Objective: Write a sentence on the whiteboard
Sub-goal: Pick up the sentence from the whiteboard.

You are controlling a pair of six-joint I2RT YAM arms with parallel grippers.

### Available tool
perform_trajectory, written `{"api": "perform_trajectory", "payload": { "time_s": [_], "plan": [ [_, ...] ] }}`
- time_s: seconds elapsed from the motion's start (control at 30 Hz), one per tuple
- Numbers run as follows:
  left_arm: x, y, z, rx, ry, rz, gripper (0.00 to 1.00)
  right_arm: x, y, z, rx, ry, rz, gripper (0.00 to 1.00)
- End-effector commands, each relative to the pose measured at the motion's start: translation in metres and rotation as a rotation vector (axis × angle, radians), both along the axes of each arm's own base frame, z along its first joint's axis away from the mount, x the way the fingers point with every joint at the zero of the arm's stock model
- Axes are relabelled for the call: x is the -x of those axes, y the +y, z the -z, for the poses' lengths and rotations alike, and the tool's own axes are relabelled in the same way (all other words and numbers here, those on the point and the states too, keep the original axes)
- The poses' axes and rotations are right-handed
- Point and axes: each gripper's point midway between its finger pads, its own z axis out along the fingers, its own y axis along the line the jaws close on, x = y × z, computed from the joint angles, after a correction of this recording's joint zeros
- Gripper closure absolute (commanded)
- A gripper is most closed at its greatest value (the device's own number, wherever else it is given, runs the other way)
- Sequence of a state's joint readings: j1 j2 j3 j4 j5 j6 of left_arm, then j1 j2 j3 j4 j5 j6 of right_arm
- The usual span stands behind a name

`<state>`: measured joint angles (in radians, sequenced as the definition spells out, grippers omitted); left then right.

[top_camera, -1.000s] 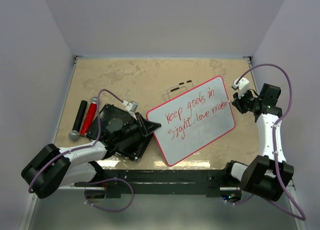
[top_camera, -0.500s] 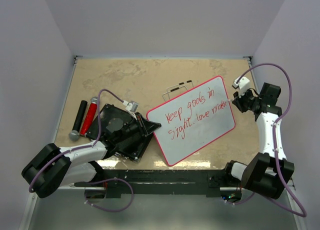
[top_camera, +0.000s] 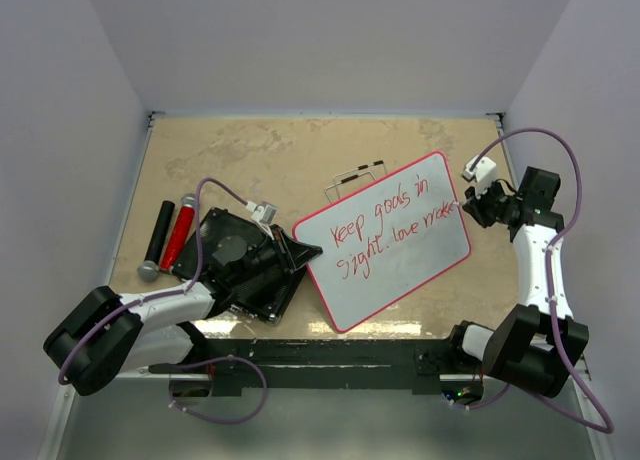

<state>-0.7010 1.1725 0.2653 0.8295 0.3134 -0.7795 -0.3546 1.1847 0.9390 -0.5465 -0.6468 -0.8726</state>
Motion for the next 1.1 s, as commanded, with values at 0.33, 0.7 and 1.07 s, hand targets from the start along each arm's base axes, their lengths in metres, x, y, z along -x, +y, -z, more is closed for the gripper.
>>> {"api": "perform_trajectory", "payload": {
  "time_s": [0.33, 0.7, 1.07],
  "plan": [
    [0.02, 0.015, 0.071, -0.259, 0.049, 0.076, 1.0, -0.002, -0.015, 0.007, 0.046, 0.023, 0.067, 1.0],
    [0.02, 0.014, 0.071, -0.256, 0.048, 0.076, 1.0, 0.015, 0.009, 0.018, -0.007, 0.067, -0.068, 1.0],
    [0.021, 0.011, 0.072, -0.238, 0.052, 0.094, 1.0, 0.048, 0.03, -0.068, 0.016, -0.11, -0.095, 1.0]
  ]
}}
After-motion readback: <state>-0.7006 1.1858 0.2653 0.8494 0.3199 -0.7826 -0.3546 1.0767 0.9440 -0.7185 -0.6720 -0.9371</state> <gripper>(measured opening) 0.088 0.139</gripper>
